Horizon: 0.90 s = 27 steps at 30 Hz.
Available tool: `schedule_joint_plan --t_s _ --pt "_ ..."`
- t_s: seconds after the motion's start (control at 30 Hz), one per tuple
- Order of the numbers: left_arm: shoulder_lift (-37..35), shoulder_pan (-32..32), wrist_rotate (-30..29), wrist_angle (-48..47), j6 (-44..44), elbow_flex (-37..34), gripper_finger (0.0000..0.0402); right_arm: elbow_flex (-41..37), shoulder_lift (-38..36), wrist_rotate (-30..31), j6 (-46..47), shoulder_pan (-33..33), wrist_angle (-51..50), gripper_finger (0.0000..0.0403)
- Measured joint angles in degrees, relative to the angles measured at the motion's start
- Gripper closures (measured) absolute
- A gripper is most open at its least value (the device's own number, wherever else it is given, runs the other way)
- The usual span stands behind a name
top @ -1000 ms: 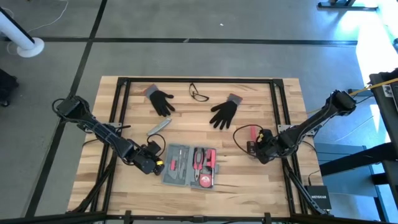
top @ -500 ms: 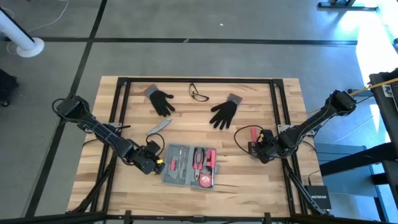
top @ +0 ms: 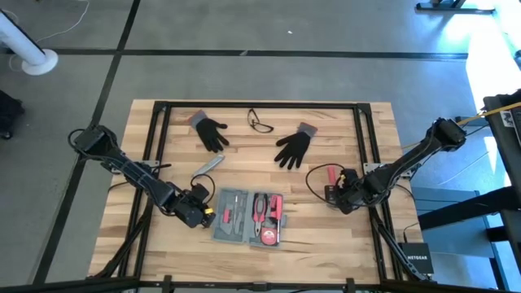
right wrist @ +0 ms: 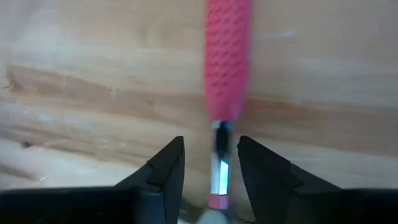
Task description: Prefit tool cases
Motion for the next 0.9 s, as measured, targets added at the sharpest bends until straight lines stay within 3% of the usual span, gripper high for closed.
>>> schedule_joint_plan --t_s 0.27,0.33,0.43,0.67,0.9 --pt "0.0 0.0 -1.5 -2.4 -0.9 0.0 0.0401 11.0 0.0 2.6 -0.2 0.0 -17.0 0.0256" --pt "0.0 0.0 -2.0 -2.9 -0.4 0.0 0.0401 13.8 0.0 5.0 -0.4 0.0 -16.2 0.0256" --pt "0.0 0.2 -2.5 -2.7 -0.3 0.0 0.0401 17.0 1.6 7.8 -4.3 0.0 -6.1 0.0256" --pt "0.0 1.7 -4.2 -2.7 -0.4 0.0 0.0401 25.6 20.7 -0.2 -16.0 0.0 13.5 0.0282" --pt "0.0 2.5 -4.1 -2.6 -5.1 0.0 0.0401 42.8 38.3 0.5 -25.4 0.0 13.7 0.0289"
